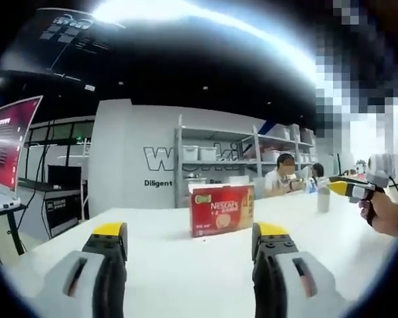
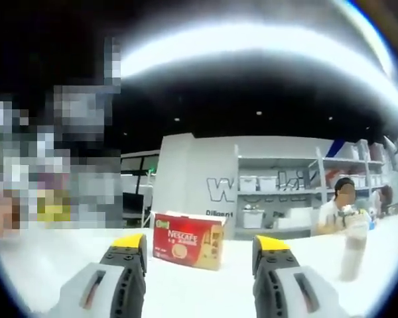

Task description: Tear open the coffee pouch, take out the coffee, and pour the coffee from the pouch into the cup

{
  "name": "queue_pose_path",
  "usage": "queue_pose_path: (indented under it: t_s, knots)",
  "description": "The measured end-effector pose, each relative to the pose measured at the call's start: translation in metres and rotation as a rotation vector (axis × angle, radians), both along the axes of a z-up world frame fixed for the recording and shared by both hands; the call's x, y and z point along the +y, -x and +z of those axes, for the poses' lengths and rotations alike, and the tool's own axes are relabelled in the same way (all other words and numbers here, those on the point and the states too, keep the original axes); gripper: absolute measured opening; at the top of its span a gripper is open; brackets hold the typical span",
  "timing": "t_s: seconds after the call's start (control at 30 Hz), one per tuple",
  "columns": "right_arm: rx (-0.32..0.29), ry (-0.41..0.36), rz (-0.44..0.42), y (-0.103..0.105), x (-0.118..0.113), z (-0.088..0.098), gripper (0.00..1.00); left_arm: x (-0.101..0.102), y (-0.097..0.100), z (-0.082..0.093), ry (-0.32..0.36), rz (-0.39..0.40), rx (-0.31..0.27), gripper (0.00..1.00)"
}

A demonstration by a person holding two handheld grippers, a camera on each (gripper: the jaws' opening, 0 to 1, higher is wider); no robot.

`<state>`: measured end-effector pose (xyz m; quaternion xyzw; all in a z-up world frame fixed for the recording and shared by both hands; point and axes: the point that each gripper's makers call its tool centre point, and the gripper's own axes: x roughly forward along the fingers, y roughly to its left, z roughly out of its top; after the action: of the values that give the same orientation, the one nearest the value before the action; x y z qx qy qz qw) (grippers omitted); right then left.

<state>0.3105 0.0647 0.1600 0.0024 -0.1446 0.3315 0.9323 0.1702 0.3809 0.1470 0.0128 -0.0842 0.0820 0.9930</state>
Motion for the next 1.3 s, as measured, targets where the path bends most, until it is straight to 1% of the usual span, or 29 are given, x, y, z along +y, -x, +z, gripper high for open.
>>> queue_pose_path:
  t_s: [0.17,0.27,0.37,0.47,0.5,0.57,0.63,0.73,0.8,1.03,1.17,1.3]
  knots:
    - [0.026,-0.002,-0.006,-0.013,0.007,-0.007,0.65,0.009,-0.009,0.006,0.001,0.019,-0.016,0.78]
    - [0.029,0.003,-0.015,-0.020,0.009,-0.008,0.65,0.015,-0.014,0.009,-0.008,0.031,-0.017,0.78]
    - [0.024,0.023,-0.027,-0.031,0.011,-0.011,0.65,0.021,-0.021,0.008,-0.023,0.048,-0.018,0.81]
    - [0.033,0.031,-0.034,-0.040,0.012,-0.015,0.66,0.023,-0.031,0.004,-0.036,0.049,-0.002,0.82]
    - [0.039,0.044,-0.043,-0.046,0.013,-0.019,0.66,0.024,-0.037,0.001,-0.045,0.050,0.007,0.82]
    - [0.045,0.045,-0.047,-0.049,0.013,-0.021,0.66,0.026,-0.045,-0.003,-0.037,0.044,0.024,0.82]
    - [0.053,0.056,-0.057,-0.055,0.014,-0.026,0.66,0.027,-0.048,-0.004,-0.029,0.044,0.024,0.82]
    - [0.061,0.046,-0.056,-0.058,0.014,-0.027,0.66,0.030,-0.053,-0.006,-0.016,0.050,0.028,0.82]
    - [0.050,0.035,-0.042,-0.059,0.015,-0.026,0.68,0.033,-0.057,-0.008,-0.012,0.052,0.032,0.82]
    - [0.075,0.032,-0.053,-0.070,0.014,-0.031,0.67,0.045,-0.071,-0.014,0.013,0.058,0.046,0.83]
    - [0.073,0.041,-0.057,-0.075,0.016,-0.031,0.67,0.046,-0.080,-0.018,0.006,0.051,0.067,0.84]
    - [0.078,0.049,-0.064,-0.083,0.018,-0.034,0.66,0.045,-0.090,-0.020,0.006,0.040,0.071,0.84]
